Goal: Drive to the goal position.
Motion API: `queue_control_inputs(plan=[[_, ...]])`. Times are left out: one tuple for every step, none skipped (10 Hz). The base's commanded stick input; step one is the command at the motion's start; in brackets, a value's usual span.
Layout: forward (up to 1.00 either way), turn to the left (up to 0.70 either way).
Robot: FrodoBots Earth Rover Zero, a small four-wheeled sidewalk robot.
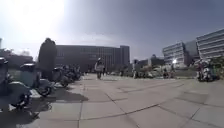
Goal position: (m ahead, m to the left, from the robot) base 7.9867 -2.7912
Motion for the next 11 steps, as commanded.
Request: queue_control_inputs(plan=[[0.50,0.00],[0.50,0.00],[0.50,0.00],[0.50,0.00],[0.50,0.41],[0.50,0.00],[0.50,0.00],[0.50,0.00],[0.50,0.00],[0.50,0.00],[0.50,0.00]])
